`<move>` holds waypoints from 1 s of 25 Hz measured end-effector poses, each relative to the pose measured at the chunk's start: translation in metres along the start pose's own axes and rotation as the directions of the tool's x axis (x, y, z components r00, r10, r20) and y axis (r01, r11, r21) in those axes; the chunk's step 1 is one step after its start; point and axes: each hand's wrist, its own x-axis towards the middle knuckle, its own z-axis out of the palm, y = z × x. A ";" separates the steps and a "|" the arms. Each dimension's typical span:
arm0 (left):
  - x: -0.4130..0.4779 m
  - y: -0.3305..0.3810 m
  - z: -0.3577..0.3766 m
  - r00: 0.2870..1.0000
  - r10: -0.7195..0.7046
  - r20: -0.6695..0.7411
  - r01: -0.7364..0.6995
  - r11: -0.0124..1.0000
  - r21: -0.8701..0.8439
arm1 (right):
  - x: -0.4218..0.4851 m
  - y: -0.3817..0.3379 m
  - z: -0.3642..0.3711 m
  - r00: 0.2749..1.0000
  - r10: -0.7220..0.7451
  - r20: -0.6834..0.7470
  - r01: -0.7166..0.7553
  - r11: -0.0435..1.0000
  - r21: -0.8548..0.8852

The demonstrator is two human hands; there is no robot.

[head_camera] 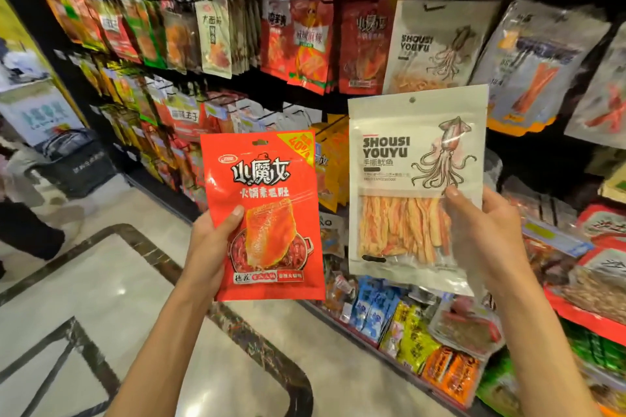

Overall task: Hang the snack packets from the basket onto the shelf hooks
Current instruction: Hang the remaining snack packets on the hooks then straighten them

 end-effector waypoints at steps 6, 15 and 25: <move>0.116 0.007 0.020 0.983 -0.034 0.182 0.045 0.997 -0.058 | 0.042 -0.020 0.042 0.983 -0.067 -0.174 0.056 0.996 -0.067; 0.241 0.019 0.034 0.891 -0.125 0.437 0.136 0.991 0.007 | 0.080 -0.060 0.113 0.911 -0.160 -0.380 0.171 0.985 -0.003; 0.299 0.018 0.046 0.831 -0.132 0.540 0.149 0.989 0.012 | 0.107 -0.072 0.143 0.866 -0.147 -0.478 0.179 0.984 0.022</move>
